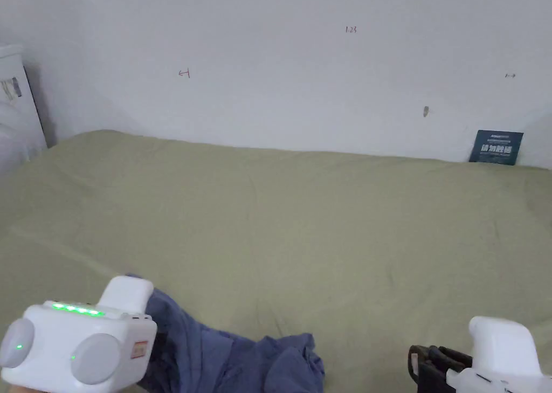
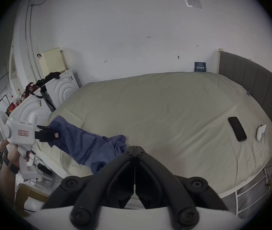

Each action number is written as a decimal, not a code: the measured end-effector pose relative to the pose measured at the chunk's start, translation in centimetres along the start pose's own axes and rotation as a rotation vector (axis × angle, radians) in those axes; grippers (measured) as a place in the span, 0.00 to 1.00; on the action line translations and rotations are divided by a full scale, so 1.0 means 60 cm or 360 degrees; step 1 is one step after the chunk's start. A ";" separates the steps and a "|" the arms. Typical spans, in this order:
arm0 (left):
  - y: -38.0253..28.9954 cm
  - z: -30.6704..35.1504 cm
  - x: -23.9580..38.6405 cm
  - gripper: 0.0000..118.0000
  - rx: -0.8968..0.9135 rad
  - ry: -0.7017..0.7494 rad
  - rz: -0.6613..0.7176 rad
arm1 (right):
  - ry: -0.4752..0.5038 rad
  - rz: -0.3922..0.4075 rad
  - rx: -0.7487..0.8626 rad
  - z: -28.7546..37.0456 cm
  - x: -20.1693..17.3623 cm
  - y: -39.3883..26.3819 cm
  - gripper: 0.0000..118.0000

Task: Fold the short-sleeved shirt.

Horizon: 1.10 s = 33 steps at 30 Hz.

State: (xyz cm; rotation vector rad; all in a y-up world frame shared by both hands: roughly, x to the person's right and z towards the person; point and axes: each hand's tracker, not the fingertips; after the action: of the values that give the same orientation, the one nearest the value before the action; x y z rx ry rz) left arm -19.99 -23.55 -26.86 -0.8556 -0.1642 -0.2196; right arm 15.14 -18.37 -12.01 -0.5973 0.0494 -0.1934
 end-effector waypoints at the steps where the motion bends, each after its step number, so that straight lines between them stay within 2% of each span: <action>1: 0.001 -0.009 0.025 0.08 -0.0023 0.0011 -0.0065 | 0.0001 0.0002 0.0001 0.002 -0.001 -0.001 0.02; 3: 0.006 -0.030 0.081 0.08 -0.0088 -0.0030 -0.0186 | -0.0005 0.0009 -0.0005 0.008 0.001 -0.004 0.02; 12: 0.017 -0.046 0.257 0.10 -0.0185 -0.0410 -0.0377 | -0.0078 -0.0036 -0.0005 0.026 0.033 -0.013 0.02; 13: 0.014 -0.049 0.267 0.12 -0.0210 -0.0440 -0.0415 | -0.0084 -0.0044 -0.0005 0.026 0.036 -0.012 0.02; 15: 0.010 -0.065 0.277 0.26 -0.0299 -0.0524 -0.0426 | -0.0089 -0.0055 -0.0001 0.027 0.040 -0.012 0.02; 18: 0.007 -0.072 0.266 0.35 -0.0305 -0.0582 -0.0324 | -0.0077 -0.0064 0.0009 0.027 0.041 -0.012 0.02; 21: 0.012 -0.041 0.239 0.54 -0.0268 -0.0684 -0.0219 | -0.0063 -0.0053 0.0002 0.025 0.040 -0.015 0.02; 26: 0.038 0.022 0.174 0.62 -0.0110 -0.0991 0.0002 | -0.0047 -0.0060 -0.0023 0.011 0.037 -0.019 0.02; 28: 0.044 0.021 0.144 0.62 -0.0075 -0.1117 0.0116 | -0.0036 -0.0055 -0.0034 0.009 0.034 -0.021 0.02; 30: 0.042 -0.011 0.117 0.57 0.0026 -0.1196 0.0180 | -0.0028 -0.0053 -0.0037 0.008 0.032 -0.021 0.02; 31: 0.038 -0.028 0.108 0.46 0.0025 -0.1176 0.0236 | -0.0021 -0.0058 -0.0032 0.009 0.032 -0.022 0.02; 33: 0.020 -0.074 0.098 0.32 -0.0055 -0.1177 0.0387 | -0.0010 -0.0063 -0.0023 0.012 0.032 -0.023 0.02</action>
State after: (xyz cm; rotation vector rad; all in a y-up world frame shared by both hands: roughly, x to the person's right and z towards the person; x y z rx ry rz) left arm -13.79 -26.89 -29.25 -0.9521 -0.7423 0.3339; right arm 16.87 -19.47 -10.59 -0.6138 0.0332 -0.2296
